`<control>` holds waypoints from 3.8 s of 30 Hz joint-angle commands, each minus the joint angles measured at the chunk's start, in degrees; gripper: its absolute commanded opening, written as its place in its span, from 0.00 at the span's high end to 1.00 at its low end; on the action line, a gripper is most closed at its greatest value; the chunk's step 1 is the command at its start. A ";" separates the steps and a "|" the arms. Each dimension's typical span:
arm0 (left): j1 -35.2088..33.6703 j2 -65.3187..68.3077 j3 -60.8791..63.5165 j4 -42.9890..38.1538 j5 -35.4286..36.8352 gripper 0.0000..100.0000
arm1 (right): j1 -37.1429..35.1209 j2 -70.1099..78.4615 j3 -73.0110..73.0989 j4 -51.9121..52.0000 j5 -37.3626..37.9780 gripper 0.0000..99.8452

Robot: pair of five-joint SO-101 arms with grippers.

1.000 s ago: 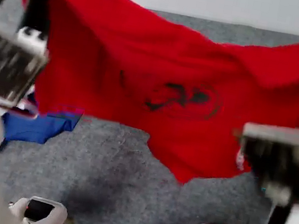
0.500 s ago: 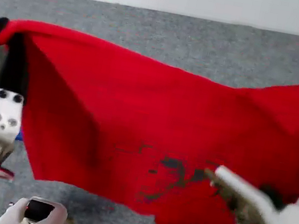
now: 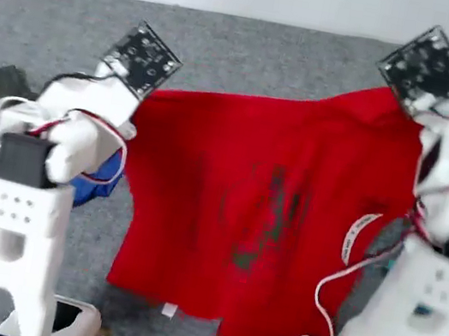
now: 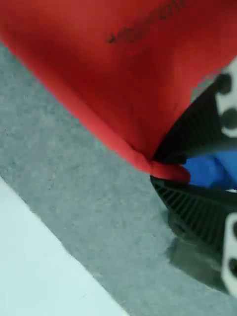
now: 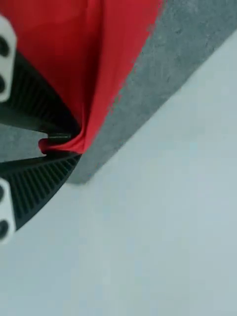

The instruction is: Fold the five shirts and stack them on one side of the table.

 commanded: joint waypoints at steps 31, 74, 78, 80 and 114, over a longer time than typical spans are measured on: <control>-2.46 75.25 -71.52 -15.21 -17.93 0.99 | -3.91 28.88 17.76 -60.53 6.68 0.99; -5.98 58.81 -42.24 24.62 -23.74 0.99 | -14.90 -6.02 28.13 36.79 -7.56 0.99; -5.98 56.62 -37.49 24.62 -23.82 0.99 | -14.90 -13.93 37.71 36.70 -7.82 0.99; -5.98 56.35 -36.18 24.53 -23.82 0.99 | -14.90 -17.36 42.11 36.70 -7.82 0.99; -7.65 28.84 -25.36 24.53 -20.13 0.83 | -23.16 -25.19 47.56 36.53 -7.82 0.78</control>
